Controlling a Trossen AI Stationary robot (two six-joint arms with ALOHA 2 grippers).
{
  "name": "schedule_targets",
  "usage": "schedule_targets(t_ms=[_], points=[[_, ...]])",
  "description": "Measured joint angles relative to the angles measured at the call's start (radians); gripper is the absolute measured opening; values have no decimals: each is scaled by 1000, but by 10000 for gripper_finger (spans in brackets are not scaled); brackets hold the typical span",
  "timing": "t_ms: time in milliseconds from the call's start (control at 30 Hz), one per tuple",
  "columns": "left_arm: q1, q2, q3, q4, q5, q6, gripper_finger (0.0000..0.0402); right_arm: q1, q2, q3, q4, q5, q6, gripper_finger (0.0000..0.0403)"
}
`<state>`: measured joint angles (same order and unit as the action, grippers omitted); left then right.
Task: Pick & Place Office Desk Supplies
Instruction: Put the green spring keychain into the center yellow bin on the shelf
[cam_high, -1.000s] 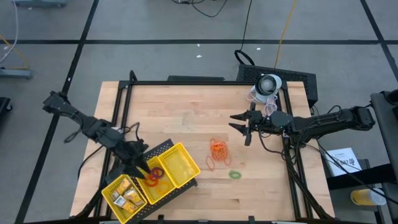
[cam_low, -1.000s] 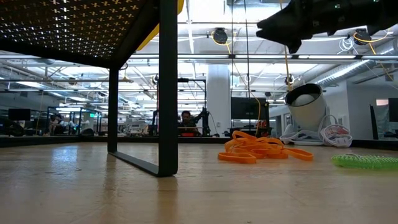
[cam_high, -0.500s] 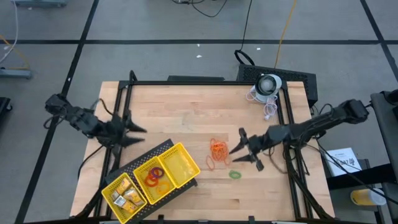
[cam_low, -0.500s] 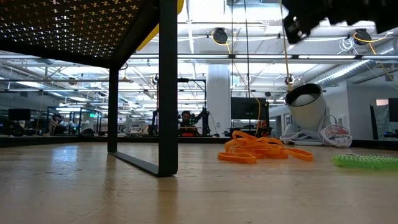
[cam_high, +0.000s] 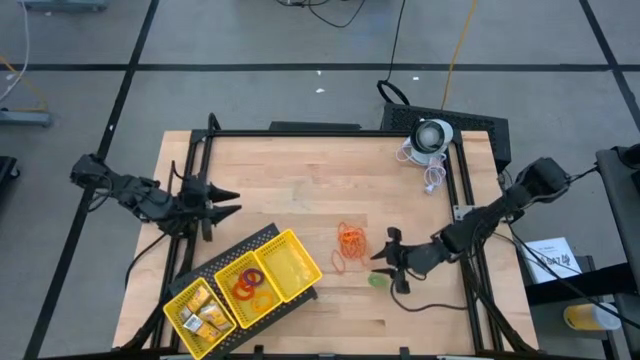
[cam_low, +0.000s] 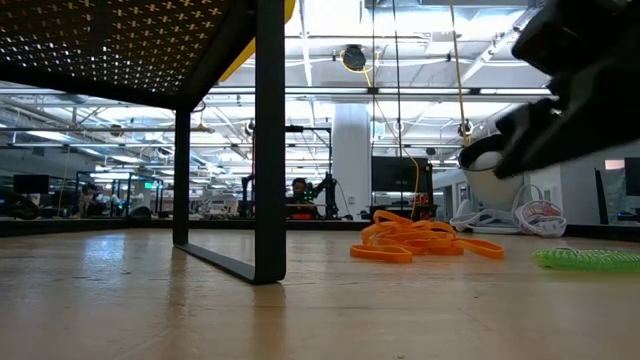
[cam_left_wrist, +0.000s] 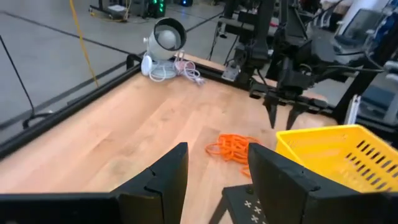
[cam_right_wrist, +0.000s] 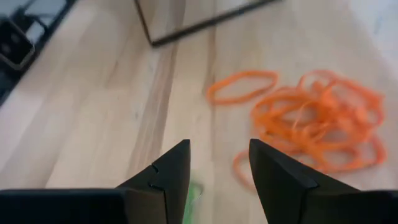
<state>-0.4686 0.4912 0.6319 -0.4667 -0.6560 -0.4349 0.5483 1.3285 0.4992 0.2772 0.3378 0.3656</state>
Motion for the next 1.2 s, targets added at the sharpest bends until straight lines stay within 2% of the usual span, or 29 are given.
schedule_targets(t_ms=[267,533,800,933,1100,1200], points=[[3,57,0,4,-1,30,175,75,160,1,107,7,75,135],[3,67,0,17,0,40,175,98,195,1,-15,1,167,128],[3,67,0,16,0,39,175,102,191,5,-136,-14,169,123],[3,67,0,16,-1,40,175,92,191,4,-153,-18,120,92],[3,67,0,15,-1,59,175,70,191,3,-178,-17,83,20],[3,67,0,15,-1,60,175,52,192,3,-188,-7,70,15]])
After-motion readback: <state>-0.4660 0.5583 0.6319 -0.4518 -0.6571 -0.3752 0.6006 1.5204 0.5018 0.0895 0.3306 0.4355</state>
